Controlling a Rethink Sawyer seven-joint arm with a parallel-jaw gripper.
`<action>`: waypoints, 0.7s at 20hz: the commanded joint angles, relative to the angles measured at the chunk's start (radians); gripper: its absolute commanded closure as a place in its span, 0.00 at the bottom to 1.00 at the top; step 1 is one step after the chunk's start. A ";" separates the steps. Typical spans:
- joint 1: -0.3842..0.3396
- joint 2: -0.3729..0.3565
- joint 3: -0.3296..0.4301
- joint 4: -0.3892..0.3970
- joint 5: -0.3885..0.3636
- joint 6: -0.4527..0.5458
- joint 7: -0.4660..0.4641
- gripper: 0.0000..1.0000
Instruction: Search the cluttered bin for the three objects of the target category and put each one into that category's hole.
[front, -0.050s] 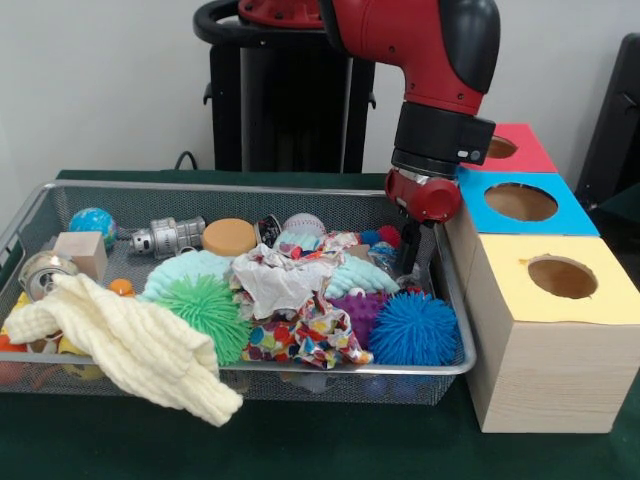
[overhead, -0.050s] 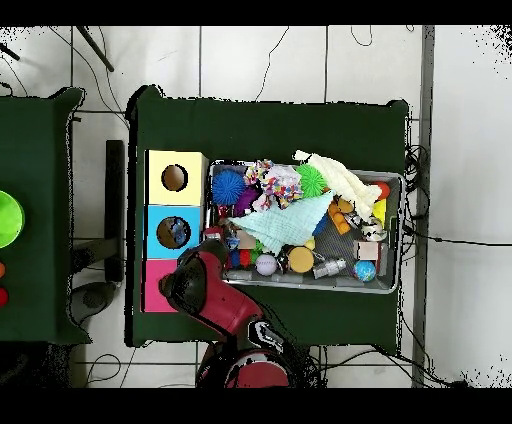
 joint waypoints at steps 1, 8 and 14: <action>0.009 0.062 -0.001 -0.108 0.084 -0.091 0.228 0.00; -0.017 0.059 0.027 -0.106 0.052 -0.072 0.240 0.00; -0.021 0.058 0.029 -0.107 0.049 -0.065 0.237 0.00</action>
